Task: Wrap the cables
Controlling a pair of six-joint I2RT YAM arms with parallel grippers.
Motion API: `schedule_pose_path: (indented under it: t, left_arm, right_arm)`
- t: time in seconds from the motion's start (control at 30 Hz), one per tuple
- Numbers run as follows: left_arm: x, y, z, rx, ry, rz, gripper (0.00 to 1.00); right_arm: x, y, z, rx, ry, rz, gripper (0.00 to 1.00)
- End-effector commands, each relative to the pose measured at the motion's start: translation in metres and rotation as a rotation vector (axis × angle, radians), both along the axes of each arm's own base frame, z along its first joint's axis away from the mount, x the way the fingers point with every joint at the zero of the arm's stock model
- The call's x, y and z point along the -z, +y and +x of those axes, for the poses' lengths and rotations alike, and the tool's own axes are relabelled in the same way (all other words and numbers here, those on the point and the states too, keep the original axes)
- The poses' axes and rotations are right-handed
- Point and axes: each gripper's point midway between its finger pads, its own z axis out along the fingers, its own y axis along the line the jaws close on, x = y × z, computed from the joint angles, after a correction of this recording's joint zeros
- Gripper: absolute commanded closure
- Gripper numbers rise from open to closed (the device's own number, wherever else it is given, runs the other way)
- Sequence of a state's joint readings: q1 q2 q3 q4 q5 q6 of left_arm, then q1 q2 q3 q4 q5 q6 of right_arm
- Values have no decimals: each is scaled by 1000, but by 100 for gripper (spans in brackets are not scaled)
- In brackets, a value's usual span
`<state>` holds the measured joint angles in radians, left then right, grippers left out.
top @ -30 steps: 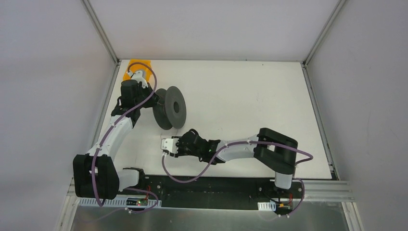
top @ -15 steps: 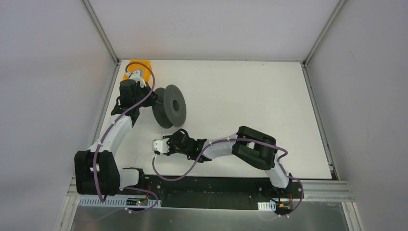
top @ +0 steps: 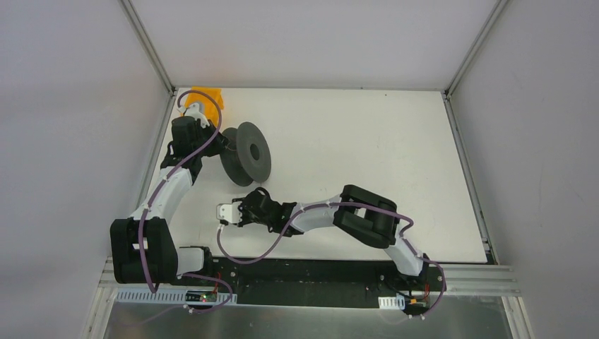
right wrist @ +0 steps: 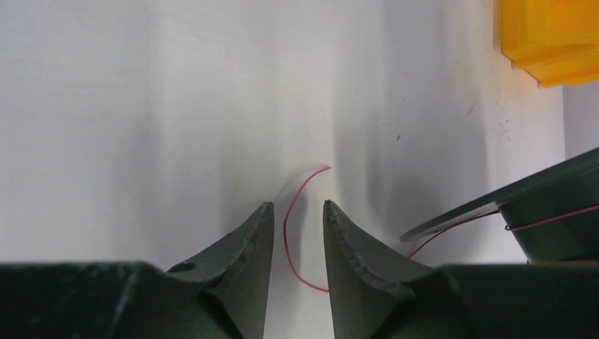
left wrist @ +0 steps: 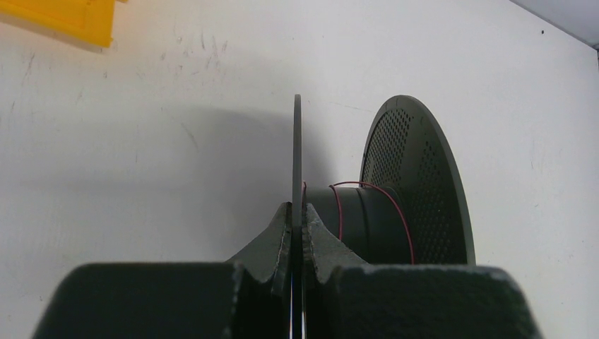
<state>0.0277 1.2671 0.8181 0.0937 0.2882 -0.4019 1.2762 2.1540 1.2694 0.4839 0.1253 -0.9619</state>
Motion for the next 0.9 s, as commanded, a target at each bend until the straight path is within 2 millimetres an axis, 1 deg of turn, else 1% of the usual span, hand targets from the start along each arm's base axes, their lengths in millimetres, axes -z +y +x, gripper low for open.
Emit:
schedule_pose_path:
  t: [0.0,0.03,0.07,0.1,0.13,0.17,0.23,0.3,0.37,0.43,0.5,0.57,0.67,0.77,0.87]
  left_arm:
    - [-19,-5,8,18,-75,-45,100]
    - [-19,-5,8,19,-74,-48,100]
    - [-19,-6,8,21,-74,-51,100]
    - [-19,-6,8,20,-73,-55,100]
    - [-19,-6,8,20,-72,-58,100]
    - [-18,-6,7,20,-70,-62,100]
    - [-18,-7,7,16,-63,-77,100]
    - [-17,-9,6,5,-50,-102,100]
    - [-18,-12,4,3,-46,-140,100]
    - [-19,-17,2,-2,-53,-195,100]
    - [-19,-19,1,-16,-57,-242,100]
    - [-14,-20,0,-24,-46,-266,100]
    - [-7,-19,-1,-48,-32,-287,100]
    - [-1,-20,-2,-63,-30,-313,100]
    - [5,-22,-3,-74,-28,-351,100]
  right_arm:
    - [26,-1,0,16,24,-64,66]
    - [27,-1,3,26,22,-67,68]
    - [28,-2,5,35,23,-68,72]
    - [30,-3,8,41,24,-72,79]
    - [30,-5,10,48,25,-74,91]
    - [29,-5,10,50,22,-70,100]
    - [24,-8,10,59,14,-43,100]
    - [13,-12,10,82,15,20,100]
    - [-7,-16,10,103,14,121,100]
    - [-15,-28,5,117,19,188,100]
    - [-28,-35,5,138,21,251,100]
    - [-39,-41,2,145,22,294,100]
    - [-49,-48,-7,126,17,334,100]
    - [-68,-51,-11,124,18,413,100]
    - [-95,-49,-5,160,11,517,100]
